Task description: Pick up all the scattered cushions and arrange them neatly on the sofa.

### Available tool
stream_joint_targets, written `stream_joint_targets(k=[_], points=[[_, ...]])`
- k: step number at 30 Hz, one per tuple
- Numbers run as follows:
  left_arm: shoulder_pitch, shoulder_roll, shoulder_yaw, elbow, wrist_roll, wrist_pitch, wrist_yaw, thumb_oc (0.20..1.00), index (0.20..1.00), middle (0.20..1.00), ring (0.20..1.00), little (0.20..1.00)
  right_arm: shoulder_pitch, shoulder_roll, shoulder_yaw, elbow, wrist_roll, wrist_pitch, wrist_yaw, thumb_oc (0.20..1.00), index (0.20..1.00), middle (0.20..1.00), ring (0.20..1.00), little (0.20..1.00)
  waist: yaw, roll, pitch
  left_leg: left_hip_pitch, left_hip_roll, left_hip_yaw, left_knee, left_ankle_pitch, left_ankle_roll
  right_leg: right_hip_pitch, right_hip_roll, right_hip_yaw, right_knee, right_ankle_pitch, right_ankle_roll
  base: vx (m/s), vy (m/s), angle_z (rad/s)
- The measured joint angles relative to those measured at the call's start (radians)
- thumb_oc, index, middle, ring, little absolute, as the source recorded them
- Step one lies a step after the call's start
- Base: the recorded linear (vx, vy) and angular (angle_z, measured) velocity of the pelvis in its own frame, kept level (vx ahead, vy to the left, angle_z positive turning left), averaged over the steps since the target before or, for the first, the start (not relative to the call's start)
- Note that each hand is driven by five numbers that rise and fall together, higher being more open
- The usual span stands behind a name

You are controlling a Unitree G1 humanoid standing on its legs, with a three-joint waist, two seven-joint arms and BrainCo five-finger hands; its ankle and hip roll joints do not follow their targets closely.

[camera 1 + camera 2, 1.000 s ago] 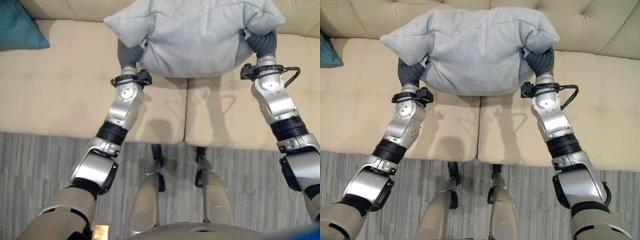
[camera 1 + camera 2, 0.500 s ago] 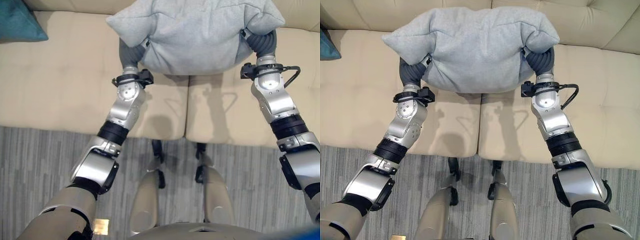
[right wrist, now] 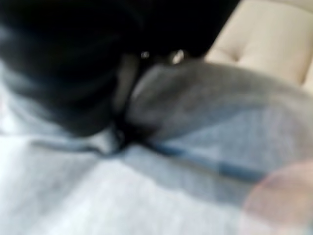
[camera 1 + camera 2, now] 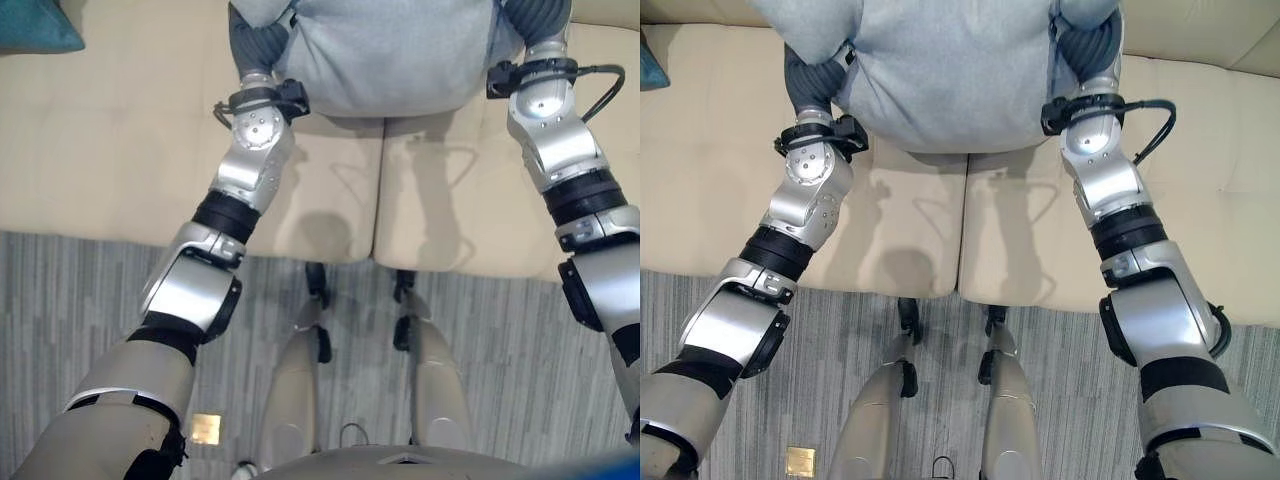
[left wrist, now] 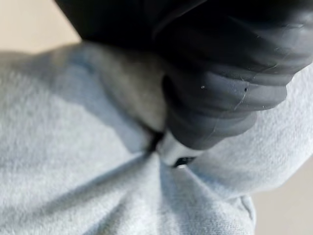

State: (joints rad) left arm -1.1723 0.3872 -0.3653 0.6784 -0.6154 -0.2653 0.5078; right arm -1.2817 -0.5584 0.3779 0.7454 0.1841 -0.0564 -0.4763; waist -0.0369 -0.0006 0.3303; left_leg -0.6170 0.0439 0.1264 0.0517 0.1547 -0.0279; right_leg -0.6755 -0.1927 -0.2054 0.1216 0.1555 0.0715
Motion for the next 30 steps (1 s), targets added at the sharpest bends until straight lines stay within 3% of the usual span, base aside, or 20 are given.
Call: stream_joint_targets(k=[1, 5, 14, 19, 23, 26, 30], points=[[-0.026, 0.013, -0.020, 0.026, 0.000, 0.010, 0.001, 1.000, 1.000, 1.000, 1.000, 1.000, -0.062, -0.003, 0.062, 0.076, -0.012, 0.016, 0.001, 1.000, 1.000, 1.000, 1.000, 1.000, 0.000, 0.001, 0.000, 0.000, 0.000, -0.001, 0.000, 0.001, -0.001, 0.000, 0.000, -0.001, 0.001, 0.000, 0.000, 0.00, 0.000, 0.00], [-0.147, 0.025, -0.077, 0.112, 0.000, 0.031, -0.002, 1.000, 1.000, 1.000, 1.000, 1.000, -0.171, -0.006, 0.123, 0.176, -0.013, 0.050, 0.001, 1.000, 1.000, 1.000, 1.000, 1.000, 0.002, 0.002, 0.000, -0.009, 0.000, -0.006, 0.001, 0.003, -0.002, -0.007, 0.000, -0.002, 0.004, 0.000, -0.001, 0.00, 0.000, 0.00], [-0.270, 0.121, -0.176, 0.192, 0.020, 0.066, -0.034, 1.000, 1.000, 1.000, 1.000, 1.000, -0.223, -0.050, 0.166, 0.180, -0.022, 0.051, -0.002, 1.000, 1.000, 1.000, 1.000, 1.000, 0.001, 0.007, -0.001, -0.021, -0.001, -0.014, 0.000, 0.007, -0.004, -0.016, 0.000, -0.007, 0.001, 0.001, -0.002, 0.01, 0.010, 0.00], [-0.384, 0.128, -0.183, 0.291, 0.151, 0.123, 0.025, 1.000, 1.000, 1.000, 1.000, 1.000, -0.258, -0.050, 0.167, 0.219, -0.093, 0.082, -0.056, 1.000, 1.000, 1.000, 1.000, 1.000, -0.001, 0.013, -0.002, -0.019, -0.001, -0.015, -0.015, 0.018, -0.007, -0.019, 0.000, -0.008, 0.001, 0.001, -0.002, 0.00, 0.000, 0.00], [-0.431, 0.112, -0.180, 0.397, 0.283, 0.205, 0.120, 1.000, 1.000, 1.000, 1.000, 1.000, -0.313, -0.049, 0.186, 0.310, -0.130, 0.117, -0.117, 1.000, 1.000, 1.000, 1.000, 1.000, 0.001, 0.013, -0.002, -0.025, -0.001, -0.011, -0.015, 0.019, -0.006, -0.029, 0.000, -0.005, 0.002, 0.003, -0.004, 0.00, -0.001, -0.02], [-0.452, 0.120, -0.175, 0.406, 0.291, 0.219, 0.133, 1.000, 1.000, 1.000, 1.000, 1.000, -0.384, -0.049, 0.235, 0.376, -0.131, 0.131, -0.127, 1.000, 1.000, 1.000, 1.000, 1.000, 0.001, 0.013, -0.002, -0.033, 0.000, -0.008, -0.016, 0.020, -0.007, -0.039, 0.001, -0.004, 0.003, 0.004, -0.005, 0.01, -0.004, -0.03], [-0.463, 0.227, -0.197, 0.405, 0.332, 0.223, 0.126, 1.000, 1.000, 1.000, 1.000, 1.000, -0.450, -0.103, 0.319, 0.386, -0.130, 0.136, -0.116, 1.000, 1.000, 1.000, 1.000, 1.000, 0.002, 0.017, 0.000, -0.032, 0.002, -0.006, -0.017, 0.020, -0.007, -0.040, 0.003, -0.004, 0.001, 0.004, -0.005, 0.00, 0.000, 0.00]])
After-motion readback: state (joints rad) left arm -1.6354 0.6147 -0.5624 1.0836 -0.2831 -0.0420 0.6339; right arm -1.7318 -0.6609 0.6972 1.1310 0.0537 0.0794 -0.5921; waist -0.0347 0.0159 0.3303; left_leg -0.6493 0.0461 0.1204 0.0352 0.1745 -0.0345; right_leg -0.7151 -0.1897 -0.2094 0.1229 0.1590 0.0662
